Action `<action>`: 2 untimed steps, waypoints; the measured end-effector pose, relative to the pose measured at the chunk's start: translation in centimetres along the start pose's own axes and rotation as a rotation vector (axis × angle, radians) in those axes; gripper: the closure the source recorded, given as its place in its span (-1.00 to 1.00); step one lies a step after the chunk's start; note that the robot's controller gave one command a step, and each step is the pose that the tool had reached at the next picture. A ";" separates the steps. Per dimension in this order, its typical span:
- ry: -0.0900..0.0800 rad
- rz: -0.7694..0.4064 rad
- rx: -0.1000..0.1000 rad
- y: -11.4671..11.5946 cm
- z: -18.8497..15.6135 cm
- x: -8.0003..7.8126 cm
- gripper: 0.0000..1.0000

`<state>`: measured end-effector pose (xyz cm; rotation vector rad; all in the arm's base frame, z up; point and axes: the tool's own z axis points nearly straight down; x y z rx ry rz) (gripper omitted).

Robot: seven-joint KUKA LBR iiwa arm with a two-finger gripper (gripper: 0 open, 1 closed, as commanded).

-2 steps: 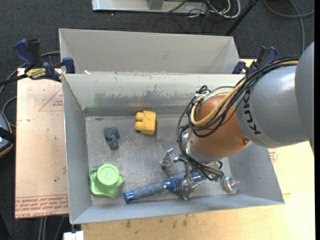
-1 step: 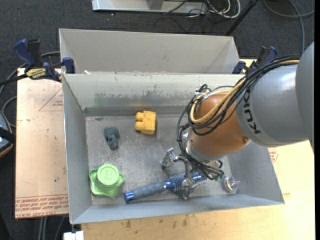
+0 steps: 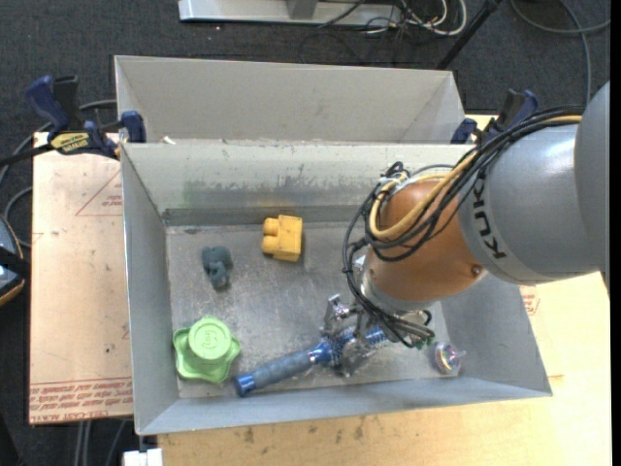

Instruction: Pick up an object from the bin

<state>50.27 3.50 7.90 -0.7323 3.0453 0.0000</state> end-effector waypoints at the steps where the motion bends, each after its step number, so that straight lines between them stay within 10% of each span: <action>1: 0.005 0.002 -0.002 0.0 -2.3 -0.2 1.00; 2: 0.005 0.004 -0.001 0.1 -5.8 -0.3 1.00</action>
Offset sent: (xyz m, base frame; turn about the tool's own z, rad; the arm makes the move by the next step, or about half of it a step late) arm 0.0002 0.0002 0.0224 0.0000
